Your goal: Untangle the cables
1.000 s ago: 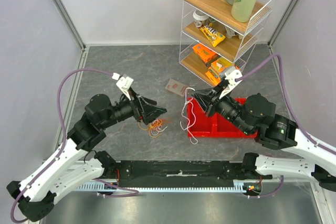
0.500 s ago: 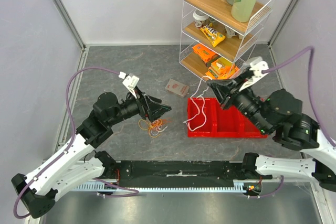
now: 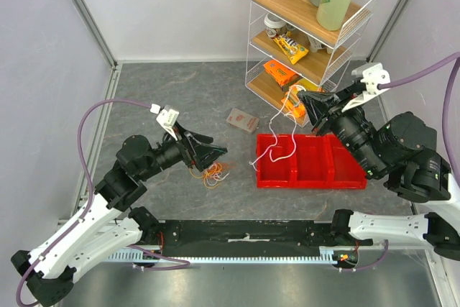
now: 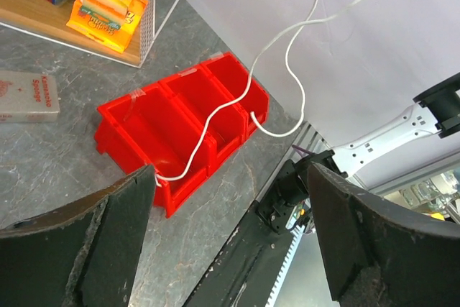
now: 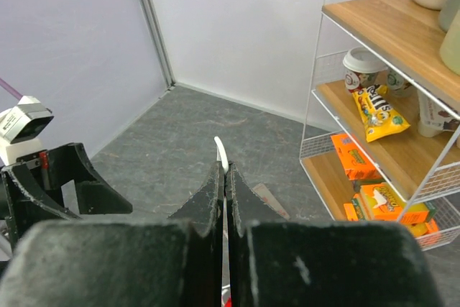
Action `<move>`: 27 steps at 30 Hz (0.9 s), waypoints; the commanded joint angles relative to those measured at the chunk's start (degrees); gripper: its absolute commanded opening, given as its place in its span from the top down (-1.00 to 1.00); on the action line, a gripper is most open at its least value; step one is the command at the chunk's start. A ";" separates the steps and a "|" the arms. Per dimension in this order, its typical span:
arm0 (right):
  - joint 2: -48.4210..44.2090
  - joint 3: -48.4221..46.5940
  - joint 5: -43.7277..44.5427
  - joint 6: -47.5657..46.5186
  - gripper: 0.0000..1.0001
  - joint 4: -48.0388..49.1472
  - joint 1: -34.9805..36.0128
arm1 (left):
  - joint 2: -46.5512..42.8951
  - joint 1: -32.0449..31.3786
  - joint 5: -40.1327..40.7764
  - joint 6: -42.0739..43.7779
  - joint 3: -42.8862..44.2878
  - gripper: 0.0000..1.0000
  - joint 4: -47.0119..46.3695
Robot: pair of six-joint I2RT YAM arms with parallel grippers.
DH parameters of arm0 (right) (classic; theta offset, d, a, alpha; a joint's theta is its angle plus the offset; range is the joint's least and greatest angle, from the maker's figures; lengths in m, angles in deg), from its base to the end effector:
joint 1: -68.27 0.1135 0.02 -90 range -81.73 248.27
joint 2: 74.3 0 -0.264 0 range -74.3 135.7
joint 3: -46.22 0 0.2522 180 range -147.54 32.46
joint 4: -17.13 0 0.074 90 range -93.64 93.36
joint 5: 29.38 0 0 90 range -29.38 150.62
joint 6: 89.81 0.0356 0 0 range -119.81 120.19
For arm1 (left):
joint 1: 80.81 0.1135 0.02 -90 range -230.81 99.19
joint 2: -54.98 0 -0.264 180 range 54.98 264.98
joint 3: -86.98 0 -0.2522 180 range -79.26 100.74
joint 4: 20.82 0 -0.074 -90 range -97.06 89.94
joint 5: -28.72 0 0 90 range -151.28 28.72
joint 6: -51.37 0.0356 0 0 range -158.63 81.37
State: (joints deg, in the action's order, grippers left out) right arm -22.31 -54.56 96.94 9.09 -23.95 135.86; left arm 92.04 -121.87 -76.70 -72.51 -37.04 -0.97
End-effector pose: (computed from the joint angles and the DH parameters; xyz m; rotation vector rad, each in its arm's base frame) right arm 0.0673 0.1078 0.5250 -0.2277 1.4765 0.6306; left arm 0.1116 -0.1097 0.3526 0.3350 1.6956 -1.2095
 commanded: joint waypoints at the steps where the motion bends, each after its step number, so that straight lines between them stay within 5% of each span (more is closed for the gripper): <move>1: 1.18 -3.67 1.83 -4.33 1.00 0.94 -0.27 | -0.32 0.10 0.92 -0.12 -0.65 -0.84 0.50; 14: 9.36 -17.31 -1.78 -10.49 1.00 1.21 -0.18 | -1.02 0.19 1.53 -0.21 -0.82 -0.84 2.17; 27: -4.25 14.49 4.20 -4.17 1.00 7.97 -0.18 | -0.93 0.19 1.09 -1.36 -1.53 -0.84 1.99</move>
State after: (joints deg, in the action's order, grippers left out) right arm -23.54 -47.63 98.79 2.47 -19.97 135.86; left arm 91.47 -121.87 -76.24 -73.04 -39.16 0.89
